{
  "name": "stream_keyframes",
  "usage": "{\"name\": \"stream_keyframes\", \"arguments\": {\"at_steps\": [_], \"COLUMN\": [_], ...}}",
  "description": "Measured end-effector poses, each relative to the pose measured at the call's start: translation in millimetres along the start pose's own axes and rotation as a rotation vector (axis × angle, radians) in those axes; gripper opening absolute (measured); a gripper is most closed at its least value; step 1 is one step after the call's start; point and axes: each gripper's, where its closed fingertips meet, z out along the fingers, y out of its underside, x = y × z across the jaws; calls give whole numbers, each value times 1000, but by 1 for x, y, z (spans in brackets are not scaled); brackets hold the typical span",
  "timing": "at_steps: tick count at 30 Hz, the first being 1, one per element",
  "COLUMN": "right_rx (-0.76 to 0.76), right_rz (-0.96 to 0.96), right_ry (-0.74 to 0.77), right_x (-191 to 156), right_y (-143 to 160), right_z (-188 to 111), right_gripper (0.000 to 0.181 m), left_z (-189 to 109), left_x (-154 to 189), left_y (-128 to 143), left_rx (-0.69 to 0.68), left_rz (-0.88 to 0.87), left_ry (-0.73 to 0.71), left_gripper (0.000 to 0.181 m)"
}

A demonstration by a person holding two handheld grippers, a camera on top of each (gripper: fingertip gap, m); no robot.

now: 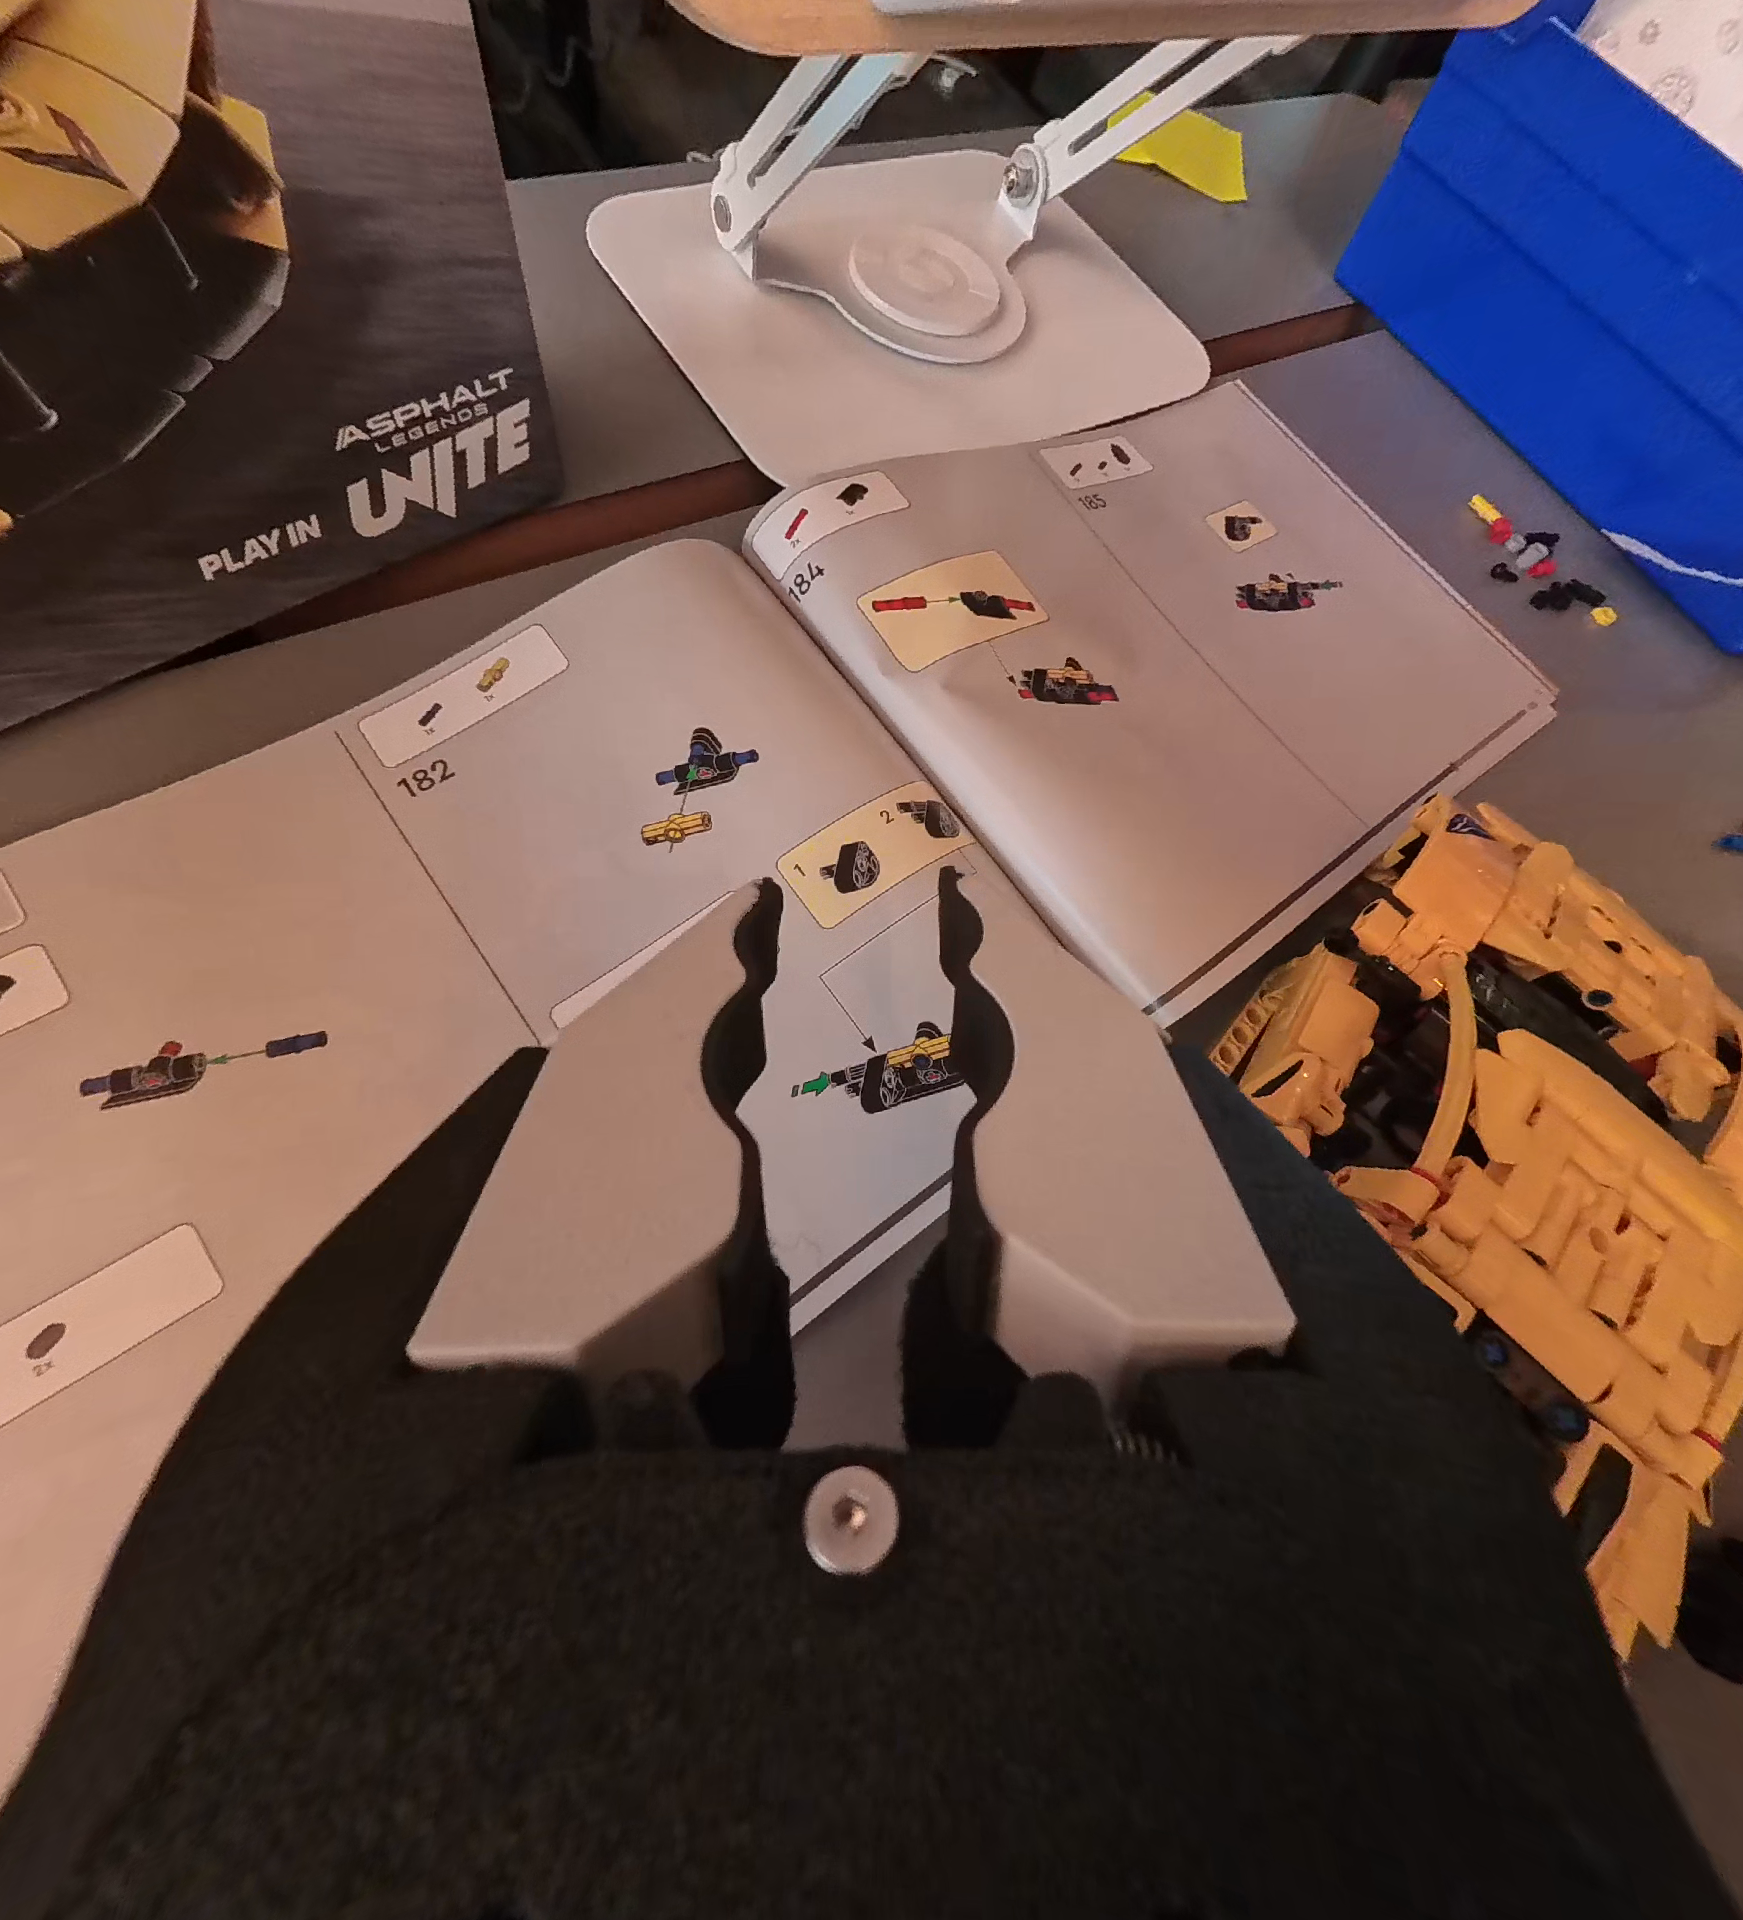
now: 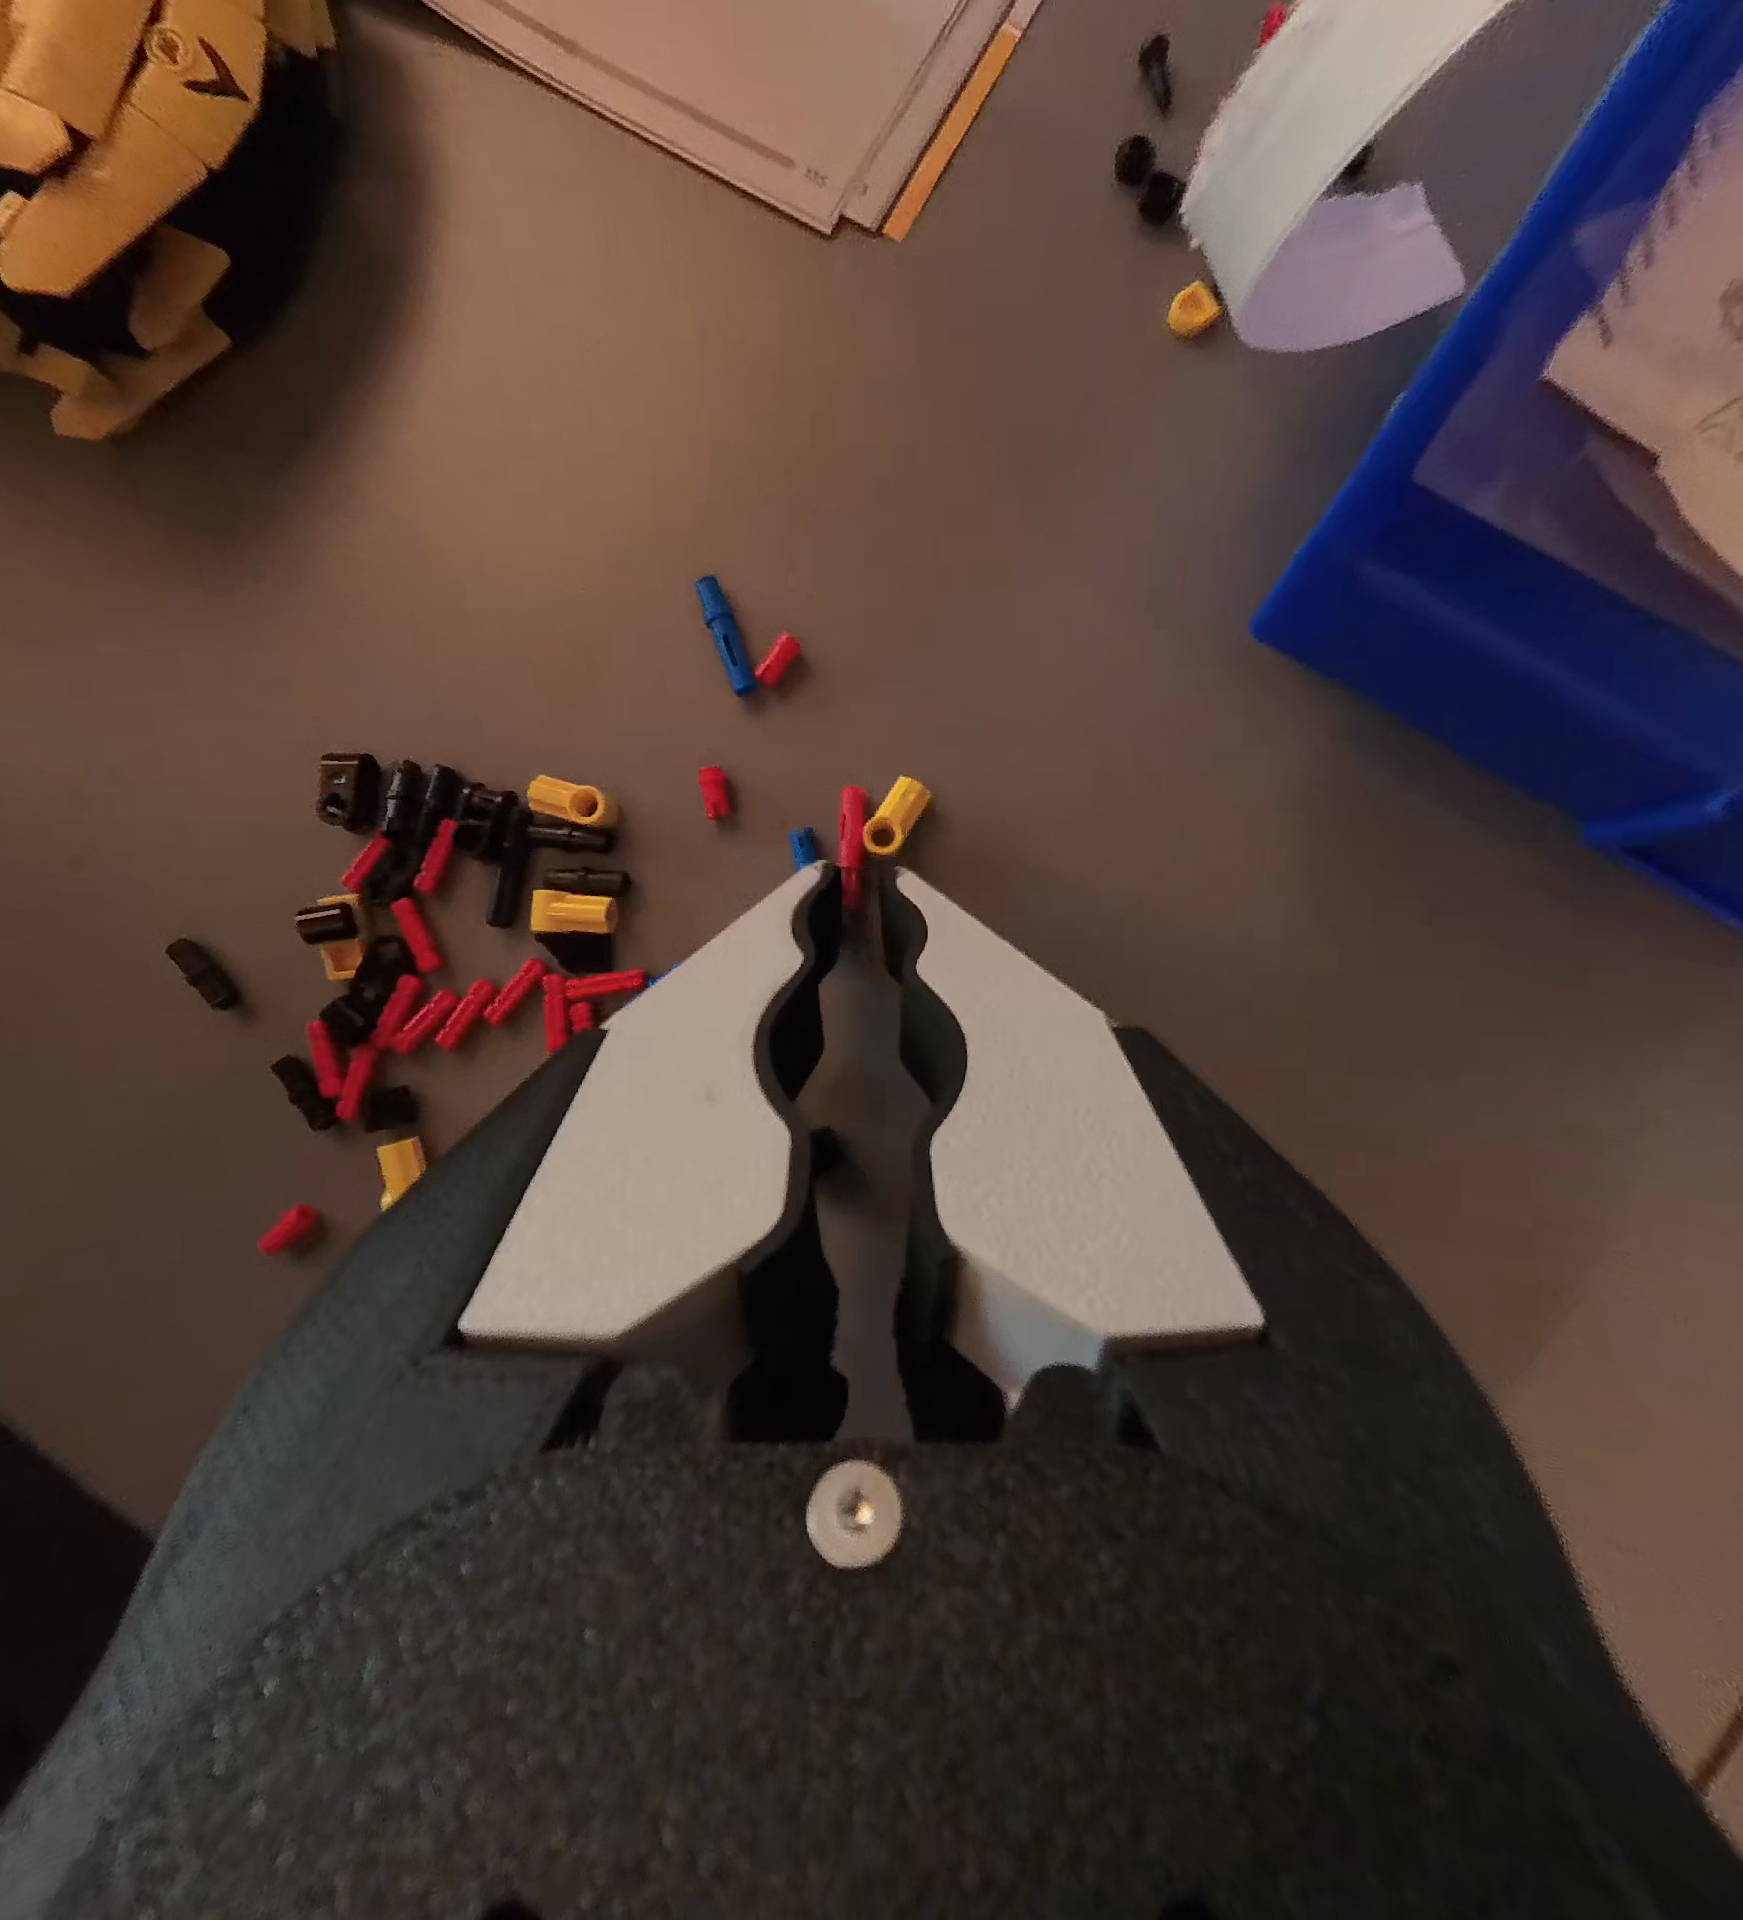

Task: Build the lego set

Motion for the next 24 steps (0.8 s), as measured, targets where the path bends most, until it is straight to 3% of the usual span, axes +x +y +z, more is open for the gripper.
{"name": "stream_keyframes", "arguments": {"at_steps": [7,12,16,20,24], "right_rx": [-27,22,55,40,15], "right_rz": [-23,-62,-142,-220,-302], "right_ry": [10,-10,-196,-315,-382], "right_x": [-1,-18,-83,-156,-207], "right_y": [1,-14,-26,-24,-17], "right_z": [4,-28,-43,-21,5], "right_gripper": [4,3,3,4,4], "left_z": [-1,-2,-2,-2,-1], "left_x": [-1,-2,1,5,9], "left_y": [-2,-3,-3,-4,-4], "left_rx": [16,24,26,32,33], "left_rz": [-11,-10,2,16,17], "left_ry": [-6,-4,1,6,20], "left_gripper": [30,30,30,30,30]}}
